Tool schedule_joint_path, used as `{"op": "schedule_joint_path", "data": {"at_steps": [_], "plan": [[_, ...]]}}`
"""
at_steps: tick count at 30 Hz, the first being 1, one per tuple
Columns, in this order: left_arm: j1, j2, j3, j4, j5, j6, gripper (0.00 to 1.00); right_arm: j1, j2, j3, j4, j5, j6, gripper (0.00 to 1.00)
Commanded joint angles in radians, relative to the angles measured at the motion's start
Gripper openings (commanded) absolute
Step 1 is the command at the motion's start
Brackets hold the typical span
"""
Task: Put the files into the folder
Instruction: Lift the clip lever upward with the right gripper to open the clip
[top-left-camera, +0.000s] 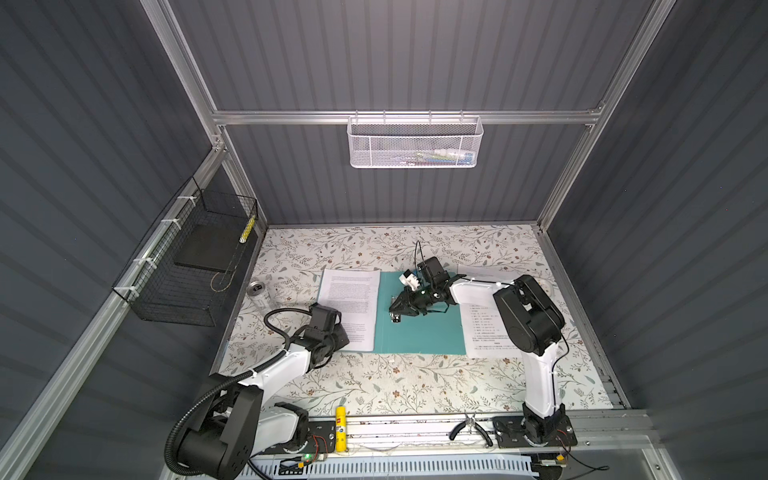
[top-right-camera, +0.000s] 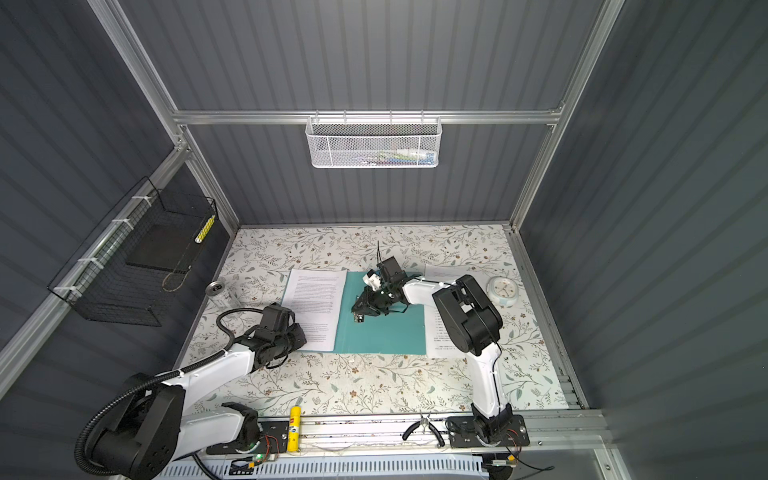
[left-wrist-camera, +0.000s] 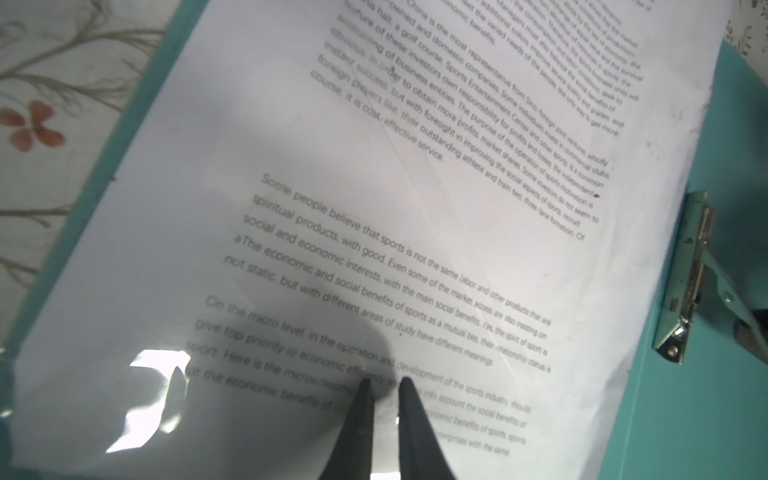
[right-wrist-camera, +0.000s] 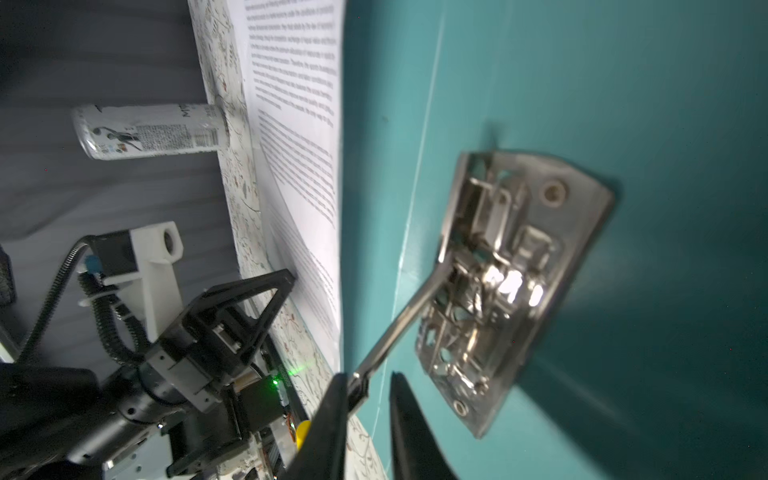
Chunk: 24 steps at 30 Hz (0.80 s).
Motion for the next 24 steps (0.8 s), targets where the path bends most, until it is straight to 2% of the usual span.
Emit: {"op": "schedule_joint_path", "data": {"at_steps": [1, 3, 8, 17, 24], "plan": [[0.01, 0.016, -0.001, -0.073, -0.02, -0.008, 0.19, -0.023, -0.033, -0.001, 0.057, -0.045, 0.056, 0.31], [0.01, 0.013, -0.003, -0.074, -0.027, -0.014, 0.19, -0.038, -0.041, 0.005, 0.077, -0.053, 0.075, 0.35], [0.012, -0.002, -0.011, -0.072, -0.038, -0.026, 0.18, -0.065, -0.065, 0.008, 0.043, -0.031, 0.072, 0.37], [0.011, -0.042, -0.033, -0.066, -0.054, -0.048, 0.18, -0.057, -0.135, -0.151, 0.029, 0.007, 0.08, 0.16], [0.012, -0.073, -0.039, -0.083, -0.062, -0.044, 0.18, -0.008, -0.106, -0.16, 0.026, 0.016, 0.077, 0.15]]}}
